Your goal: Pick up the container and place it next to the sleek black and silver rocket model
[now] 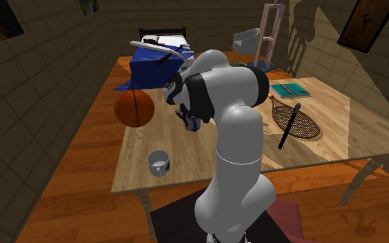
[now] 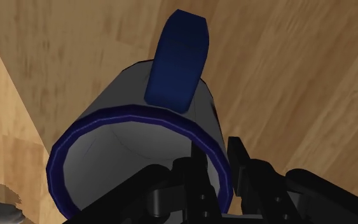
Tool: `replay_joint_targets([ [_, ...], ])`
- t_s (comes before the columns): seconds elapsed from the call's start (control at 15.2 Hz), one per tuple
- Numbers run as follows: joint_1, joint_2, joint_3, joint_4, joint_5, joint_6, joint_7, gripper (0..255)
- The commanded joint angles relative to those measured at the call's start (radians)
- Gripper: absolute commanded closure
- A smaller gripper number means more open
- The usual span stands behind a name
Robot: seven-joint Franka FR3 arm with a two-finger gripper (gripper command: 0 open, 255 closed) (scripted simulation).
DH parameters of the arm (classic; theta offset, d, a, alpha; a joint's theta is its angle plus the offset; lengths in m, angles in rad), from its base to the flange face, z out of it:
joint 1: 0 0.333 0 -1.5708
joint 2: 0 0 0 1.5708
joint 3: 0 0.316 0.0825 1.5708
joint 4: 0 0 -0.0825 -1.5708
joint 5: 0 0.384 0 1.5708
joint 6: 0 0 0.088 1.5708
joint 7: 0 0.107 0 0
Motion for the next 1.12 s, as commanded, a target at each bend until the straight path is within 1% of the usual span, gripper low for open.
replay_joint_targets([
  [0.0, 0.000, -0.011, -0.001, 0.013, -0.003, -0.023, 0.002, 255],
  [1.06, 0.003, -0.103, -0.006, 0.121, -0.028, -0.222, 0.021, 255],
])
